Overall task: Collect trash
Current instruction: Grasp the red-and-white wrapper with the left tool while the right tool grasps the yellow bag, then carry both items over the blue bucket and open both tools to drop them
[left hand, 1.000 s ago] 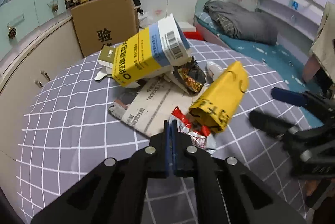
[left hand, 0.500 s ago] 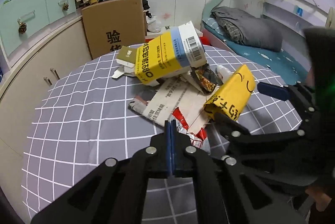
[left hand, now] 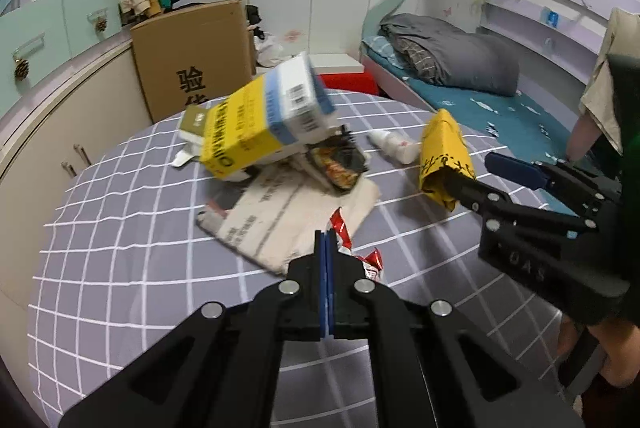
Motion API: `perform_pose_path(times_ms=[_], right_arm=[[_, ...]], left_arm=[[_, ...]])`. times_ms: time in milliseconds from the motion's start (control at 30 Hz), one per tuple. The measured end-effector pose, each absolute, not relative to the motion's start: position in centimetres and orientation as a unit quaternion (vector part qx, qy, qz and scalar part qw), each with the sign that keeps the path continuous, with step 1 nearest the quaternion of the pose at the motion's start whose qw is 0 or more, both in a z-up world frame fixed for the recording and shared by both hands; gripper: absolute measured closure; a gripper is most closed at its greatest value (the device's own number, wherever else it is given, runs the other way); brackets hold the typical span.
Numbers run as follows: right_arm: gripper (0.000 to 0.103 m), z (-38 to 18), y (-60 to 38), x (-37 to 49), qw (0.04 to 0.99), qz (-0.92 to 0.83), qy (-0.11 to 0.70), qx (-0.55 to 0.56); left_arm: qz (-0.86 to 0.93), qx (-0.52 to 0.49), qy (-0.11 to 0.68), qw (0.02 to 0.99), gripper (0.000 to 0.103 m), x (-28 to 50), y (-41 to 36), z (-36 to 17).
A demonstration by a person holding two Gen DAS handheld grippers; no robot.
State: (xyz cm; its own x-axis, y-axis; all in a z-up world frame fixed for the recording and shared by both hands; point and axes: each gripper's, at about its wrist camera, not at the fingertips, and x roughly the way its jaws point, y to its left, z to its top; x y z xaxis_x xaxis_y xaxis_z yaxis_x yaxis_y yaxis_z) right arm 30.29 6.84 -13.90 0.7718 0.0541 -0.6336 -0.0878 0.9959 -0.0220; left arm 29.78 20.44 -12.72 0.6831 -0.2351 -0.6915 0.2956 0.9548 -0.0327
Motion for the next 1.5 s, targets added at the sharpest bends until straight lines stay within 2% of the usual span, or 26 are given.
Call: perform_pose_path(times_ms=[67, 133, 167, 233, 367, 933, 1233, 1500], right_arm=[[0.067, -14.1, 5.6, 30.5, 0.939, 0.043, 0.341, -0.01], [0.072, -14.0, 4.8, 30.7, 0.939, 0.044, 0.341, -0.006], [0.081, -14.0, 4.3, 30.7, 0.939, 0.047, 0.341, -0.003], [0.089, -14.0, 3.6, 30.7, 0.939, 0.051, 0.341, 0.005], [0.095, -13.8, 1.9, 30.1, 0.943, 0.055, 0.327, 0.021], [0.097, -12.3, -9.2, 24.9, 0.952, 0.045, 0.28, 0.116], [0.097, -13.0, -19.1, 20.1, 0.953, -0.009, 0.251, 0.172], [0.097, -16.9, -27.7, 17.7, 0.94, -0.07, 0.261, 0.211]], left_arm=[[-0.153, 0.039, 0.371, 0.915, 0.102, 29.8, 19.7, -12.6], [-0.156, 0.041, 0.371, 0.914, 0.102, 29.8, 19.1, -12.5], [-0.157, 0.041, 0.371, 0.914, 0.102, 29.9, 18.7, -12.4], [-0.16, 0.044, 0.37, 0.914, 0.102, 29.9, 18.1, -12.3], [-0.164, 0.044, 0.367, 0.915, 0.102, 29.9, 16.8, -11.8], [-0.2, 0.062, 0.347, 0.914, 0.103, 29.4, 6.8, -9.1], [-0.256, 0.089, 0.342, 0.9, 0.103, 28.6, -4.1, -8.6], [-0.304, 0.121, 0.361, 0.873, 0.103, 28.2, -15.6, -12.0]])
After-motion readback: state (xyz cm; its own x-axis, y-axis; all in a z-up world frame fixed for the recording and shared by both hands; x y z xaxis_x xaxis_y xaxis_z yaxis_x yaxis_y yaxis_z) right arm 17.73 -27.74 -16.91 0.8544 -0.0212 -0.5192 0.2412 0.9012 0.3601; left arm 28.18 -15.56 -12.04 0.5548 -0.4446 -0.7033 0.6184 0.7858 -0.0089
